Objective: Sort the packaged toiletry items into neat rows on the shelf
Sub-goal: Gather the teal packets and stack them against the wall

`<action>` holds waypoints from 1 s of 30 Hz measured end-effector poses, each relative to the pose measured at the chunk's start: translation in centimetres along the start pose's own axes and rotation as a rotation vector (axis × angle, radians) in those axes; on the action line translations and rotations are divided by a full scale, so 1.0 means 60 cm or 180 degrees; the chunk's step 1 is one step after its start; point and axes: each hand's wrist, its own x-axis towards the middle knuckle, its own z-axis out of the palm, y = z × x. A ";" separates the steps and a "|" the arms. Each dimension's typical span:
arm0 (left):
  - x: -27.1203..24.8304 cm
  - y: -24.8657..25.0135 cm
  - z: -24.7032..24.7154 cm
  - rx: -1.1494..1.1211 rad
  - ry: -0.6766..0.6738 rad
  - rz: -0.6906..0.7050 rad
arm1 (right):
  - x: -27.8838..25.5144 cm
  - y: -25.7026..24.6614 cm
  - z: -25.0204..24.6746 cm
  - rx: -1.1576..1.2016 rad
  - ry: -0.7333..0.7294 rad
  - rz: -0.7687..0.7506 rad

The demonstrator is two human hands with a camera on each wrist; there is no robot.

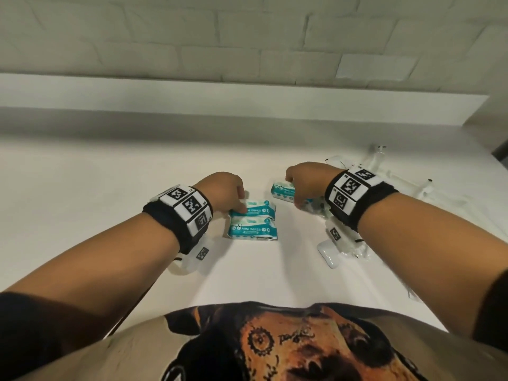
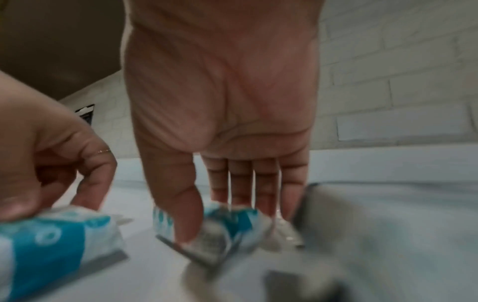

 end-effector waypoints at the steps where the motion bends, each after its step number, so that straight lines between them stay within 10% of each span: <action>1: 0.000 0.000 0.003 -0.0035 0.0032 -0.0032 | 0.008 -0.006 -0.002 0.0169 0.0162 -0.0072; 9: 0.007 -0.008 -0.002 -0.0284 0.0514 -0.0180 | 0.027 -0.049 -0.019 0.0327 0.0191 -0.0708; 14: 0.015 0.010 -0.011 -0.0125 0.0606 0.0198 | -0.026 0.038 -0.064 0.0489 0.0576 -0.0364; 20: 0.026 0.026 0.000 0.0141 0.0443 0.0362 | -0.058 0.115 -0.012 -0.0209 -0.0506 0.0174; 24: 0.023 0.027 0.004 0.0283 0.0491 0.0434 | -0.057 0.120 0.013 -0.0345 0.0044 0.0058; 30: 0.019 0.028 0.006 -0.0034 0.0575 0.0349 | -0.042 0.057 -0.044 0.2036 0.0182 -0.0233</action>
